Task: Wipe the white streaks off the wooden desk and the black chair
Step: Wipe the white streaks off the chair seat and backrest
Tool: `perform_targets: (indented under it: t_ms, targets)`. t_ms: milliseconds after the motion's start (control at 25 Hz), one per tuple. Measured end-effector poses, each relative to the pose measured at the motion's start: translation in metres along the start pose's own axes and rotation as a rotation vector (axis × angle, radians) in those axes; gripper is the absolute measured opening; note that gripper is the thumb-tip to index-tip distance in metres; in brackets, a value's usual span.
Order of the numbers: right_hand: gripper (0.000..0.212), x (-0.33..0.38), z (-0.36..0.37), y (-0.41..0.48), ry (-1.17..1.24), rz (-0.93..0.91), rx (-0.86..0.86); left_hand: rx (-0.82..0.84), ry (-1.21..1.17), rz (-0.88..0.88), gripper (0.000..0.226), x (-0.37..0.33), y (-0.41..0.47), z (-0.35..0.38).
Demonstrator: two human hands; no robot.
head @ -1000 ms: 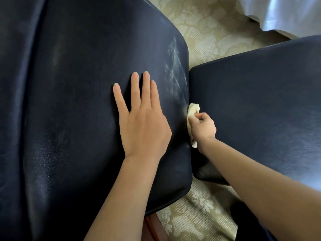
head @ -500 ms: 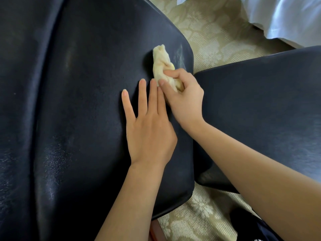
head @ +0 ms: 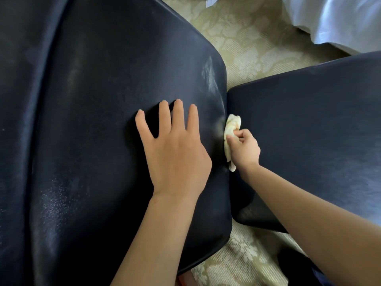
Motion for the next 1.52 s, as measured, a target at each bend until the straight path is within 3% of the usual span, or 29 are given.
perform_targets:
  t_ms: [200,360,720,920,1000,1200,1400,1520]
  targets:
    - [0.015,-0.005,0.0,0.011,-0.016,0.135,0.013,0.031,-0.008,0.022,0.056,0.012,0.031,0.002]
    - [0.014,0.046,0.004,0.007,0.061,0.062,-0.033,0.066,0.082,0.067,0.059,0.014,0.034,0.009]
    - [0.015,0.185,0.032,-0.037,0.112,-0.5,0.021,0.035,0.139,0.078,0.065,0.011,0.033,0.012]
    - [0.013,0.18,0.034,-0.045,0.028,-0.757,-0.041,0.028,0.148,0.08,0.064,0.013,0.032,0.013]
    - [0.011,0.158,0.027,-0.029,0.004,-0.682,-0.112,0.016,0.129,0.074,0.064,0.013,0.033,0.013]
    - [0.014,0.087,0.016,0.013,-0.004,-0.252,-0.156,0.026,0.133,0.066,0.063,0.014,0.032,0.015]
    - [0.012,0.035,0.009,0.033,-0.023,0.127,-0.026,0.025,0.081,0.038,0.063,0.014,0.035,0.011]
    - [0.013,0.04,0.007,0.035,-0.036,0.174,0.024,0.043,0.052,0.008,0.059,0.014,0.045,0.005]
Point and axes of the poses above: each hand's wrist, its own y-axis towards the middle knuckle, its own z-axis out of the palm, x = y × z, the point moved 7 cm from there along y, towards the middle knuckle, and after that the axes turned 13 degrees about z, right-handed, at the moved point
